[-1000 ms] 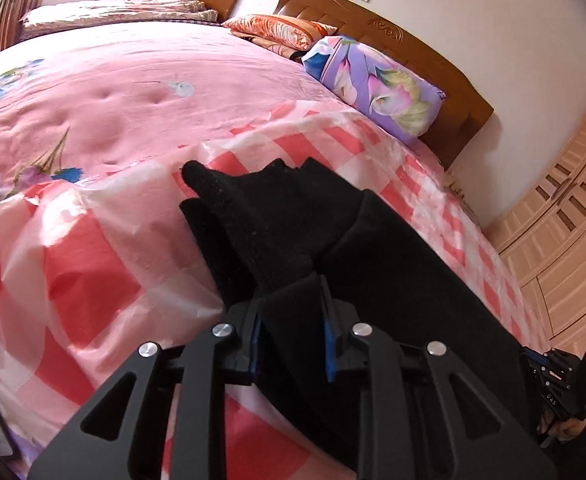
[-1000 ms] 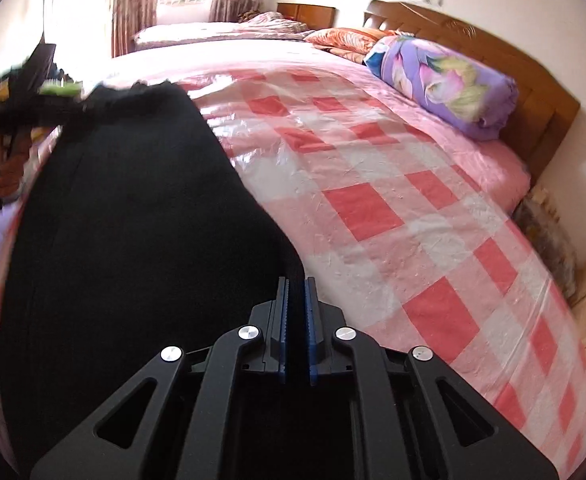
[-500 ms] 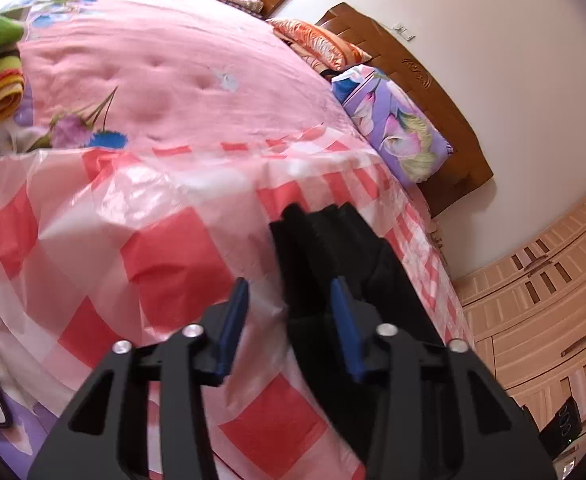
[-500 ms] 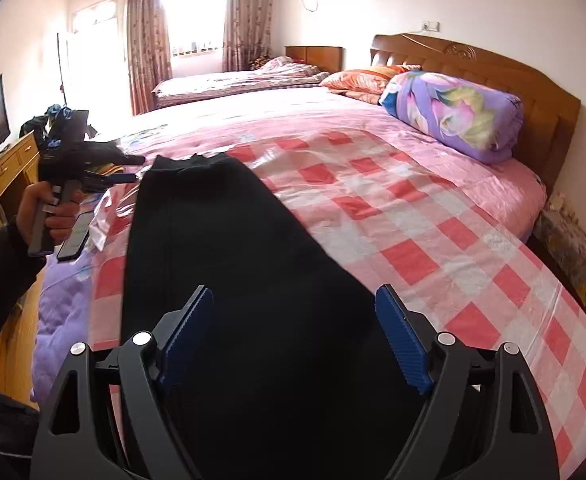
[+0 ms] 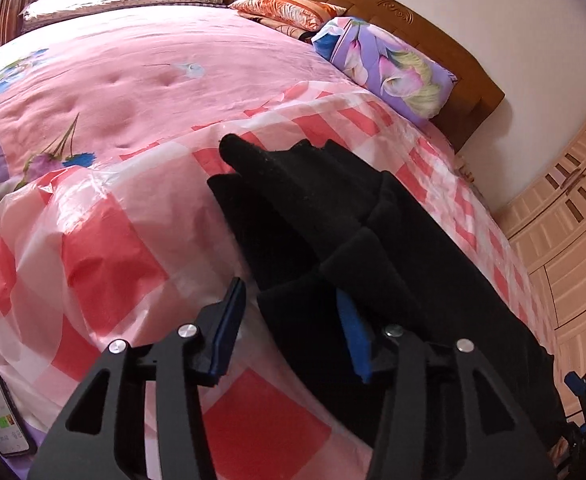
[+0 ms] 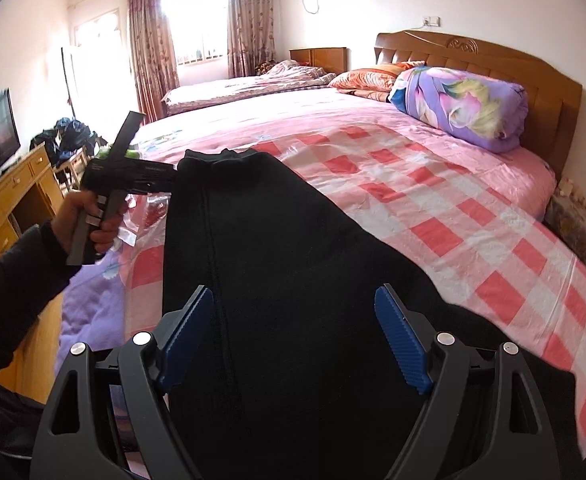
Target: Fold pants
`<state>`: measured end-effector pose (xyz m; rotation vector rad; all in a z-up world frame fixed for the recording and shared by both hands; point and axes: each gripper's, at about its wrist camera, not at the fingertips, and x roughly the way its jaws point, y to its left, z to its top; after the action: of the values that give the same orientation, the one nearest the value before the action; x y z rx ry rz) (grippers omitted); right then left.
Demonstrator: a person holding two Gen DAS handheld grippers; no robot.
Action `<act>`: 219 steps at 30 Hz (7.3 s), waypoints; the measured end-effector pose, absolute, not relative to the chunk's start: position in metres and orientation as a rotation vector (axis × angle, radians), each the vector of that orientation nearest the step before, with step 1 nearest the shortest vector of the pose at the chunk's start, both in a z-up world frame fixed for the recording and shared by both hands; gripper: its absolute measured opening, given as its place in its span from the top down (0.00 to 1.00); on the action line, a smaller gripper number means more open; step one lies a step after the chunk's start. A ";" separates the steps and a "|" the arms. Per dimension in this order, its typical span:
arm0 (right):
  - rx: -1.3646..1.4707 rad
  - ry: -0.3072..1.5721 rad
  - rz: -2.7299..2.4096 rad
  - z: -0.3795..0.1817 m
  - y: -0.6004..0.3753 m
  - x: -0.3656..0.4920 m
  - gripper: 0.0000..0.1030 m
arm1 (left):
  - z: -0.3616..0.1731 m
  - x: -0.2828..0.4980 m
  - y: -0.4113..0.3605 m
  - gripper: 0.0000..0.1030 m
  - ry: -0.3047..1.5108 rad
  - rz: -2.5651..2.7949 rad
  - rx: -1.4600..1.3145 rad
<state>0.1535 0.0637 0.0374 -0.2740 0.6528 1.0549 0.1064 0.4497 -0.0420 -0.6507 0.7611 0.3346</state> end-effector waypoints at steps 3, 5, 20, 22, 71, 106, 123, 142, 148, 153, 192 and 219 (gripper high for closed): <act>-0.248 0.665 1.054 0.033 0.058 0.151 0.22 | -0.047 0.108 0.458 0.38 0.713 0.275 -0.724; -0.239 0.675 1.047 0.028 0.055 0.151 0.22 | -0.048 0.107 0.461 0.61 0.671 0.228 -0.756; -0.108 0.755 0.989 0.009 0.028 0.164 0.22 | -0.048 0.090 0.494 0.85 0.645 0.391 -0.667; -0.113 0.765 0.989 0.008 0.027 0.164 0.22 | -0.047 0.087 0.497 0.85 0.636 0.386 -0.697; -0.244 0.987 0.409 -0.029 -0.197 0.136 0.14 | -0.034 0.130 0.202 0.08 0.906 0.178 -0.052; -0.114 0.907 0.219 0.013 -0.318 0.020 0.10 | -0.033 0.128 0.206 0.02 0.859 0.154 -0.089; -0.079 0.726 0.835 0.030 -0.016 0.146 0.09 | -0.016 0.042 0.461 0.17 0.610 0.262 -0.992; -0.022 0.826 0.831 0.002 0.008 0.143 0.09 | -0.063 0.075 0.490 0.56 0.631 0.226 -1.036; 0.007 0.866 0.821 -0.008 0.007 0.149 0.09 | -0.049 0.067 0.480 0.73 0.610 0.261 -0.950; 0.028 0.937 0.807 -0.018 0.009 0.158 0.09 | 0.019 0.067 0.421 0.73 0.521 0.324 -0.631; 0.642 1.184 0.862 -0.032 -0.019 0.178 0.09 | -0.005 0.034 0.226 0.11 0.521 0.105 0.204; 0.459 0.981 0.728 -0.035 -0.041 0.137 0.81 | -0.015 0.018 0.189 0.86 0.495 0.060 0.420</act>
<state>0.1368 -0.0412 -0.0348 0.4593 0.9809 0.7279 0.0185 0.1894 -0.0150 0.4201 0.4951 0.0599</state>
